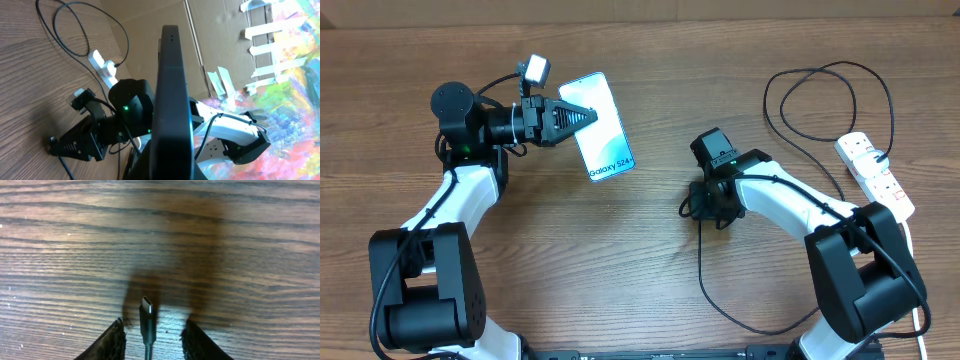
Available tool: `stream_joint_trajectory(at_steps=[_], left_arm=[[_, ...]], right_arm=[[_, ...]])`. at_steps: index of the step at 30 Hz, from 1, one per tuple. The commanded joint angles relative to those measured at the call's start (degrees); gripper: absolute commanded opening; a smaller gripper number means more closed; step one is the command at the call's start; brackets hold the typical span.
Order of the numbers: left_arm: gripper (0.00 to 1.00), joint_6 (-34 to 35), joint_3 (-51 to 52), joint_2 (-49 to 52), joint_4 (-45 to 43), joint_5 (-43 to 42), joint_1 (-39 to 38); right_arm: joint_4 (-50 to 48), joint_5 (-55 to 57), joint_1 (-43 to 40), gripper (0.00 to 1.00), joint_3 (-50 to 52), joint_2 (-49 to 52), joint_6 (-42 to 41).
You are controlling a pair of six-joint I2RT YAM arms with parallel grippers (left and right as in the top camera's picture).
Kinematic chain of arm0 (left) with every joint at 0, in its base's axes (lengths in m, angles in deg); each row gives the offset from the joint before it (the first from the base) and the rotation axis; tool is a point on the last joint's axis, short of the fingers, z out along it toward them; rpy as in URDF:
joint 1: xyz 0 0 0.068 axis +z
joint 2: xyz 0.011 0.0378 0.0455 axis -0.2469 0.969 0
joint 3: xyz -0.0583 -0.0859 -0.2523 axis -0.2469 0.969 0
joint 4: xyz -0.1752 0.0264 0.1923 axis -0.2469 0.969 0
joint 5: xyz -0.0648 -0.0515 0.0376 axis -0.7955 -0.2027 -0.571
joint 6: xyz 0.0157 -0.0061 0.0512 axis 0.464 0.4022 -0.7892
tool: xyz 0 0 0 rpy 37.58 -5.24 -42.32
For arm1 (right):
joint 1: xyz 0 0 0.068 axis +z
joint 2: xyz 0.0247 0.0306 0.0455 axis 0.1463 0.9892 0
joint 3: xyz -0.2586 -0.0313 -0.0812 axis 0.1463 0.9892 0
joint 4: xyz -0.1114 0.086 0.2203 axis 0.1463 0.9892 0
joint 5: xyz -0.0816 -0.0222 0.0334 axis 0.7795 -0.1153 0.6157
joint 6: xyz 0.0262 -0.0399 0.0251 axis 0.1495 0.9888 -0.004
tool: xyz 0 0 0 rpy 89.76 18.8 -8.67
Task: Plug charger to phone and switch on socket
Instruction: 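Lower the right gripper and grasp the USB-C cable end, then lift the cable plug with the right gripper toward the phone's bottom port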
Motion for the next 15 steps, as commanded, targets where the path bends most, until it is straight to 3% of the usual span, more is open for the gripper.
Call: stream_joint_trajectory(at_steps=[1, 8, 15], left_arm=[[0.04, 0.55, -0.66, -0.31, -0.28, -1.11, 0.11], [0.04, 1.09, -0.66, -0.31, -0.24, -1.09, 0.11], [0.04, 2.71, -0.66, -0.31, -0.26, -1.09, 0.11]], right_arm=[[0.24, 2.86, 1.70, 0.39, 2.40, 2.25, -2.71], [-3.65, 3.32, 6.75, 0.44, 4.83, 2.29, -3.52], [-3.41, 3.82, 4.94, 0.21, 5.81, 2.29, -6.08]])
